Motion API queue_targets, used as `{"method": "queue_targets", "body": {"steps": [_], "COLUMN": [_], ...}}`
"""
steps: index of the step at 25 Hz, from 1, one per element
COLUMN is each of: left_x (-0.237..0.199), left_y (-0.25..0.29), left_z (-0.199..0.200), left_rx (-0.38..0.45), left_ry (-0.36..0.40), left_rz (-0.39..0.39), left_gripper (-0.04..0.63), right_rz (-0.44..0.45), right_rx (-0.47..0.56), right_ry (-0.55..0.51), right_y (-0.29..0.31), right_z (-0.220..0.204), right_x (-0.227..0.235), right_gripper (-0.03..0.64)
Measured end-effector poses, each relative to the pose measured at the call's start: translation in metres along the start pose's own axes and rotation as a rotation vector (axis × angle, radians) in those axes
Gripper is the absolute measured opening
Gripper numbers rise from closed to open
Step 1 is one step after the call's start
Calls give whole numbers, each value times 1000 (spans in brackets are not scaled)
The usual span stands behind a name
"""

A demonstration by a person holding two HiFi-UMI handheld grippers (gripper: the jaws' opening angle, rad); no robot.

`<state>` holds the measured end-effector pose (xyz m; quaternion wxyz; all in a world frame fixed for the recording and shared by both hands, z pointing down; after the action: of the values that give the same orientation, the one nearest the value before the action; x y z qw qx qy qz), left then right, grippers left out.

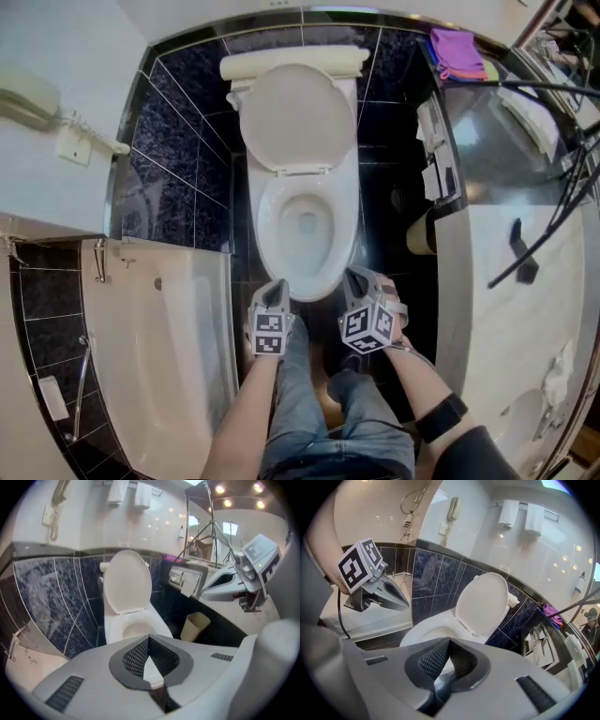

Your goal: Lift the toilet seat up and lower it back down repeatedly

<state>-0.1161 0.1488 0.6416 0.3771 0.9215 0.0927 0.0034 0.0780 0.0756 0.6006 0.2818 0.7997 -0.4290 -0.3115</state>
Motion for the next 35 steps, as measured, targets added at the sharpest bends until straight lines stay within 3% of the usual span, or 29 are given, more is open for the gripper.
{"method": "queue_targets", "body": {"steps": [7, 13, 22, 35], "left_x": [9, 10, 14, 33], "left_y": [-127, -206, -259, -294], "left_z": [139, 199, 223, 205], "left_rx": [182, 245, 298, 343], "left_ry": [59, 64, 75, 67], "left_rz": [16, 9, 16, 17], "left_gripper": [-8, -8, -8, -9], "right_rz": [-29, -50, -94, -87], "right_rx": [148, 227, 251, 268], "right_ry": [110, 187, 259, 250], "right_y": [-124, -196, -257, -290], "right_z": [97, 135, 154, 138], "right_x": [42, 70, 85, 60], "right_gripper": [18, 18, 18, 18]}}
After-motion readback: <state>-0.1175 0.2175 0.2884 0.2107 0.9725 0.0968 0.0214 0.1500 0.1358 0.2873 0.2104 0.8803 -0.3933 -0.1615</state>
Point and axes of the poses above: the fingertips, and each gripper's own axes: y forward along the fingers, x to its right, z out of its top, the point moved 9 cm from there along -y, backward along the fingers, and after that the axes turned 2 degrees about z, right-handed, at the moved point
